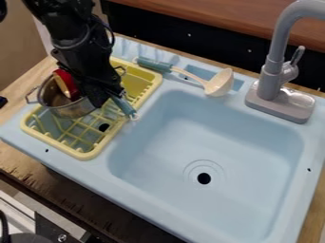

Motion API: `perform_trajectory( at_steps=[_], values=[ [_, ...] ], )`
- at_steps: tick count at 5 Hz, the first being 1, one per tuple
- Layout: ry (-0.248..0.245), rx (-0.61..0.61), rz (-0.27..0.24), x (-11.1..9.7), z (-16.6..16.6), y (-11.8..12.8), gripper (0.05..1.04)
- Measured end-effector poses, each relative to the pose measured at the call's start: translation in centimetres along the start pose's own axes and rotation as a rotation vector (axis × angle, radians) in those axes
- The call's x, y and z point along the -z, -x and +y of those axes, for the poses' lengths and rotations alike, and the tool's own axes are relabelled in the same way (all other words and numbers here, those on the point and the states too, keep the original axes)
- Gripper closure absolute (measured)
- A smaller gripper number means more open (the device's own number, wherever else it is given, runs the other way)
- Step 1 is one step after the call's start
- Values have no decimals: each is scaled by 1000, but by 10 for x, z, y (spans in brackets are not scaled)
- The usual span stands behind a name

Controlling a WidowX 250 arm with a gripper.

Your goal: Put pot on the left side of sink

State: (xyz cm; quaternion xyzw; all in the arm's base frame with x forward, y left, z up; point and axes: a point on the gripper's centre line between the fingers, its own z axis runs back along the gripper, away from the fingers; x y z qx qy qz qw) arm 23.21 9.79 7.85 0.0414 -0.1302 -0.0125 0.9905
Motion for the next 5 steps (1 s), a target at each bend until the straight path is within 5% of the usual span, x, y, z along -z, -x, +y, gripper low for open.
perform_trajectory(
  at_steps=[5],
  values=[
    [0, 137, -3, 3, 9, 22, 1022]
  ],
)
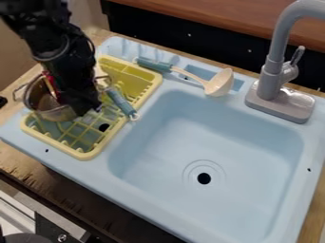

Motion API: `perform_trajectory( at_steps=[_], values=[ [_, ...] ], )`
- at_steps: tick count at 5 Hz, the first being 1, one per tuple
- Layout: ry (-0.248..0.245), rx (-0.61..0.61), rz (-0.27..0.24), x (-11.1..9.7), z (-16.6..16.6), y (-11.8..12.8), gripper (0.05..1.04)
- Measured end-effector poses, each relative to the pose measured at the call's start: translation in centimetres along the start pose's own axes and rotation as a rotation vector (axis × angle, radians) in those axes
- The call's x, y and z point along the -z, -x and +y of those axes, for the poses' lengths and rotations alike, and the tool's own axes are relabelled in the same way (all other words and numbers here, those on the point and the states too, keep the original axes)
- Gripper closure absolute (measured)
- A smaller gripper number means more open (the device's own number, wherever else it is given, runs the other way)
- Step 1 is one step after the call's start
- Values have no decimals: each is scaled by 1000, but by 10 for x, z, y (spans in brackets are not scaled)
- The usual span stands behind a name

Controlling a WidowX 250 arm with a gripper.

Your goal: Put pot on the left side of sink

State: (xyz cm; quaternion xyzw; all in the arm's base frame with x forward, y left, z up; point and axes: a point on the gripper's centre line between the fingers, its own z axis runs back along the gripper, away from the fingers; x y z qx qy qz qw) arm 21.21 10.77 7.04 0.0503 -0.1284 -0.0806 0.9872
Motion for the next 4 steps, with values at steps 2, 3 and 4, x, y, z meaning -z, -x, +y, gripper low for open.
perform_trajectory(
  at_steps=[2, 3, 4],
  values=[
    [-26, -9, 0, 2, -5, 4, 1022],
    [-22, 6, 8, 7, -13, 6, 1022],
    [-19, 0, 7, 7, -13, 6, 1006]
  ],
)
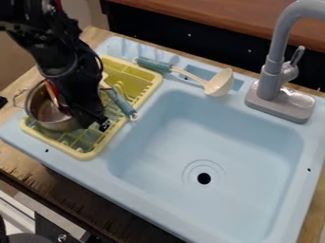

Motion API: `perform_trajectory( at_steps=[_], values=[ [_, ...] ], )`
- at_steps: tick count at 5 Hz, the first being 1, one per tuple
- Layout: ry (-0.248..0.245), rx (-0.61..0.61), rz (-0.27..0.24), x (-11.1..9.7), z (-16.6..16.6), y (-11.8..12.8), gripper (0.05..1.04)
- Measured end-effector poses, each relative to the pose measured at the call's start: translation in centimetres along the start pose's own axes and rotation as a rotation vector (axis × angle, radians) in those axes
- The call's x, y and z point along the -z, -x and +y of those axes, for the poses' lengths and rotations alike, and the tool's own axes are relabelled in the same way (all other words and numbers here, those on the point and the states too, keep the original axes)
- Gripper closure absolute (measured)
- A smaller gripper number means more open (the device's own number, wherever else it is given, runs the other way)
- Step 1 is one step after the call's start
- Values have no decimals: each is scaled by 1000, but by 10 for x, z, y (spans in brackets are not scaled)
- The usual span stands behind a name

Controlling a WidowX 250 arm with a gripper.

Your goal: Put pot on the left side of sink

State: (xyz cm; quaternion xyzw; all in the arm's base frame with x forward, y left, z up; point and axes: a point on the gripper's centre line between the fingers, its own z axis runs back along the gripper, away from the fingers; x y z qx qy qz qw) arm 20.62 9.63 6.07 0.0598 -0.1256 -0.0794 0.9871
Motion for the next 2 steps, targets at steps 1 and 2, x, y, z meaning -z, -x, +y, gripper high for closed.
perform_trajectory(
  at_steps=[1, 2],
  values=[
    [7, -15, 6, 1, -3, 2, 856],
    [30, -31, 23, 1, -8, 3, 607]
  ],
)
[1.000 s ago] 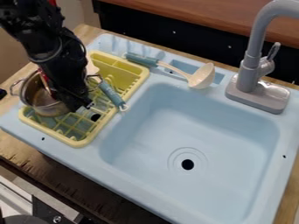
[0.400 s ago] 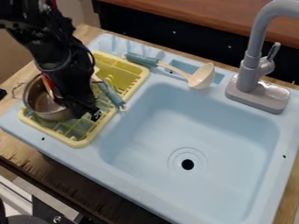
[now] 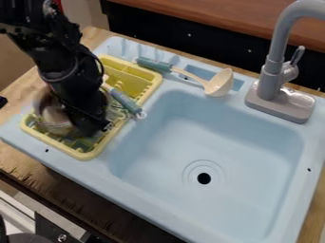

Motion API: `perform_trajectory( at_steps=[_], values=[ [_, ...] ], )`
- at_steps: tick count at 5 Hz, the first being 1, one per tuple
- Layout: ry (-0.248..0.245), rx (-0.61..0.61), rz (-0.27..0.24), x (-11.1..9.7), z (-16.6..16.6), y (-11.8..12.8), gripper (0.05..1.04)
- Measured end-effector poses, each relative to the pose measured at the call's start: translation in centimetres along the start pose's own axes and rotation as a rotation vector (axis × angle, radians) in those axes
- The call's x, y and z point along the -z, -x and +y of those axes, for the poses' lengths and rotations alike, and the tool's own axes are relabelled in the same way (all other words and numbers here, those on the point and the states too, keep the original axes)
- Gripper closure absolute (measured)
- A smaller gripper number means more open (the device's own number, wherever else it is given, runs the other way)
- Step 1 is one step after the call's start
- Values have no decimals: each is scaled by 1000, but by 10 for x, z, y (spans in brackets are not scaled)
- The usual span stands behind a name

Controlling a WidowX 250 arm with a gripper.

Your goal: Put pot on the left side of sink

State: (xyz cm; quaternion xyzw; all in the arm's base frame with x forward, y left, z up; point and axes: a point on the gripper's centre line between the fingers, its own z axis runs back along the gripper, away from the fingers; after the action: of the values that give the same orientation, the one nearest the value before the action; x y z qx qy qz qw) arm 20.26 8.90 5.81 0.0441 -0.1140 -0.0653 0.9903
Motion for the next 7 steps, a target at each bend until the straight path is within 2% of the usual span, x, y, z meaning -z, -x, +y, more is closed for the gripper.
perform_trajectory(
  at_steps=[1, 2, 3, 4, 5, 6, 7],
  values=[
    [9, -2, -2, 0, -2, -1, 307],
    [19, -9, -7, 0, -4, -2, 88],
    [37, -12, -2, -5, -2, -6, 83],
    [72, -85, 33, -5, -5, -17, 83],
    [126, -189, 32, -6, -16, -36, 83],
    [143, -250, 38, -14, -29, -52, 83],
    [155, -275, 72, -18, -46, -55, 83]
  ],
)
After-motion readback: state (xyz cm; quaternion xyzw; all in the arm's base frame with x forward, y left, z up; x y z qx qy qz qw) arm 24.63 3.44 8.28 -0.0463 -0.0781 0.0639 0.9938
